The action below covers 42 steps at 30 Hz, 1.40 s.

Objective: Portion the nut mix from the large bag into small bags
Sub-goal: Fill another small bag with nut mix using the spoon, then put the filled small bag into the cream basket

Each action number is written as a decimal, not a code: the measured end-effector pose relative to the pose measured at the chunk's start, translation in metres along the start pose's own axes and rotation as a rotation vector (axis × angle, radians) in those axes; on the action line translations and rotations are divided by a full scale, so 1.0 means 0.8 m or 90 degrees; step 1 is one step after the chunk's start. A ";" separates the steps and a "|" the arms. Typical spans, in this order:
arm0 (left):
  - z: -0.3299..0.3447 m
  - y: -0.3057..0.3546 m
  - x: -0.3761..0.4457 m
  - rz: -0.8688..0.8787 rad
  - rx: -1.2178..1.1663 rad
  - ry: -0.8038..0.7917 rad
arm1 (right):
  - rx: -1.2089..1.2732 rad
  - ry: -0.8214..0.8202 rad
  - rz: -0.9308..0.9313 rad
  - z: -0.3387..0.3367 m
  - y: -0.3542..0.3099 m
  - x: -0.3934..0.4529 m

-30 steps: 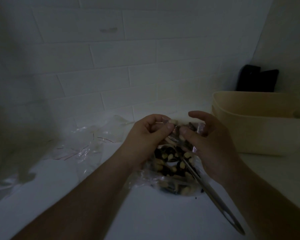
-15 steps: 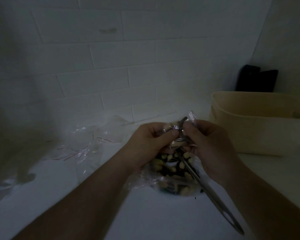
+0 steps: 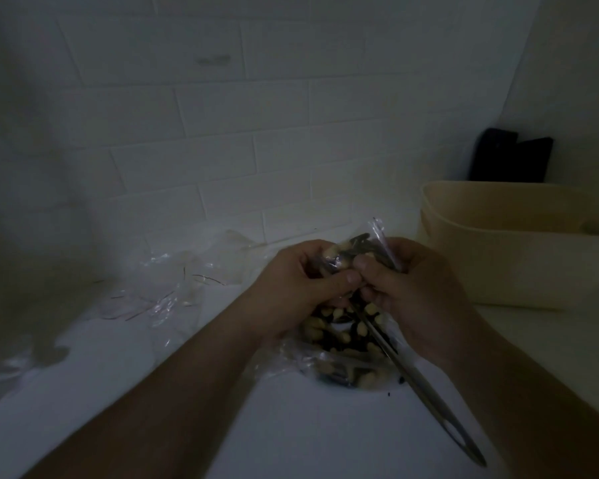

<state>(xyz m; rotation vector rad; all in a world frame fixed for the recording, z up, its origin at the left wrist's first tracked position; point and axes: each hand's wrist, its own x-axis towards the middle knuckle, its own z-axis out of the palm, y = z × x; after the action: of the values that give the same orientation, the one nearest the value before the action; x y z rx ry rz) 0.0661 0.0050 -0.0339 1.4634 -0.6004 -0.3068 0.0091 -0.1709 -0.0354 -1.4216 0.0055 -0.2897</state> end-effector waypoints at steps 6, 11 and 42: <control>0.001 0.001 0.000 -0.014 -0.045 -0.047 | 0.004 -0.015 -0.054 0.000 -0.003 -0.001; 0.005 -0.001 0.002 -0.015 -0.077 -0.020 | -0.004 0.013 -0.084 -0.002 0.000 0.002; 0.162 0.059 0.175 -0.272 0.206 0.110 | -0.204 0.147 -0.129 -0.186 -0.165 0.025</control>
<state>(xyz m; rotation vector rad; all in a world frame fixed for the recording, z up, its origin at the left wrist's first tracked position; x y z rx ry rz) 0.1014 -0.1739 0.0388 1.9101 -0.1953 -0.4231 -0.0235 -0.3354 0.0734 -1.7017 0.1010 -0.6409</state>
